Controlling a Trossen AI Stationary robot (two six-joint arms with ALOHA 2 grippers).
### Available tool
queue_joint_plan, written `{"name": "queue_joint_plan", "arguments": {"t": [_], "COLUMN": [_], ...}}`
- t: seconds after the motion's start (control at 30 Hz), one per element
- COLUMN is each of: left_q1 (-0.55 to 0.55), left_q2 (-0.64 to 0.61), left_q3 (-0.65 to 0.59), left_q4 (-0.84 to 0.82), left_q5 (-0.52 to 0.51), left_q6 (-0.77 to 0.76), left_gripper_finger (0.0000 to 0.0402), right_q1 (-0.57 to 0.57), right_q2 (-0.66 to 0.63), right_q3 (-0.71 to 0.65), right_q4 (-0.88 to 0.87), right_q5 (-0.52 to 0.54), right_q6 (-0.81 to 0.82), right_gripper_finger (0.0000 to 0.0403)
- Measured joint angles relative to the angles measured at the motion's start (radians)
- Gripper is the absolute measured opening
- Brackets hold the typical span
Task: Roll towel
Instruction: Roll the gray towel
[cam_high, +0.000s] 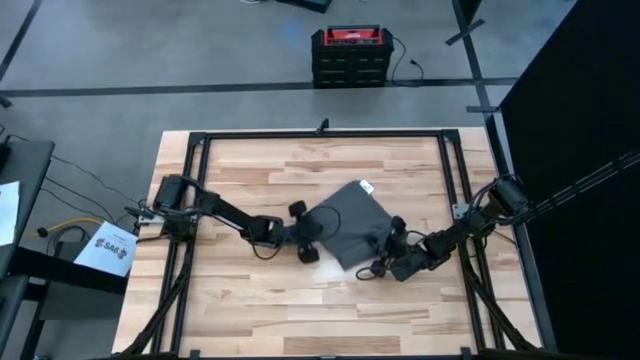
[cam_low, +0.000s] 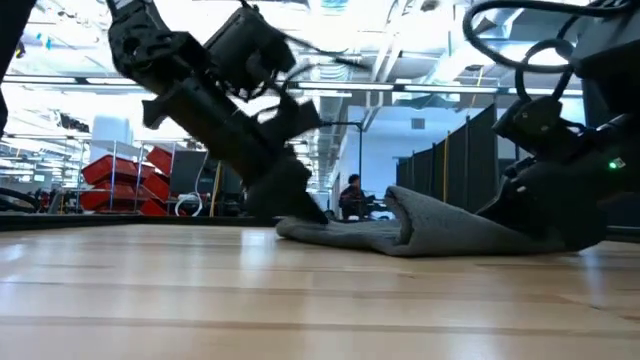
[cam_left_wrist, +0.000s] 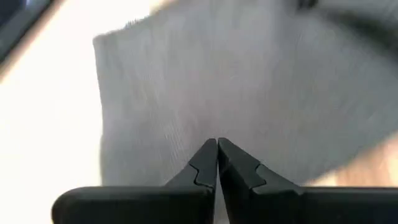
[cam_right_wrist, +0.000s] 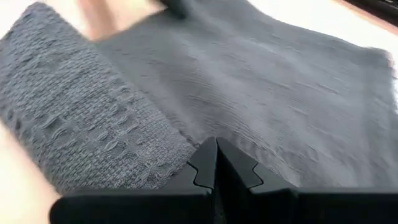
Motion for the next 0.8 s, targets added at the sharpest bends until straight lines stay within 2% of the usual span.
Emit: {"name": "queue_joint_plan", "arguments": {"t": [0.07, 0.2, 0.27, 0.37, 0.6, 0.8], "left_q1": [-0.001, -0.022, -0.033, -0.047, -0.018, 0.015], "left_q2": [-0.033, -0.047, -0.046, -0.003, 0.193, 0.223], "left_q3": [0.002, 0.003, 0.008, 0.05, 0.209, 0.242], "left_q4": [0.059, 0.169, 0.228, 0.246, 0.228, 0.175], "left_q5": [0.129, 0.463, 0.557, 0.569, 0.569, 0.569], "left_q6": [0.109, 0.245, 0.27, 0.314, 0.364, 0.335], "left_gripper_finger": [0.0, 0.0, 0.0, 0.0, 0.0, 0.0], "right_q1": [-0.012, -0.035, -0.047, -0.057, -0.063, -0.048], "right_q2": [0.0, 0.0, 0.0, 0.0, 0.0, 0.001], "right_q3": [0.001, 0.001, 0.001, 0.001, 0.001, 0.002], "right_q4": [0.028, 0.048, 0.05, 0.064, 0.087, 0.092], "right_q5": [-0.042, -0.078, -0.087, -0.104, -0.133, -0.134], "right_q6": [-0.034, -0.072, -0.074, -0.078, -0.073, -0.07], "right_gripper_finger": [0.0, 0.0, 0.0, 0.0, 0.0, 0.0]}}
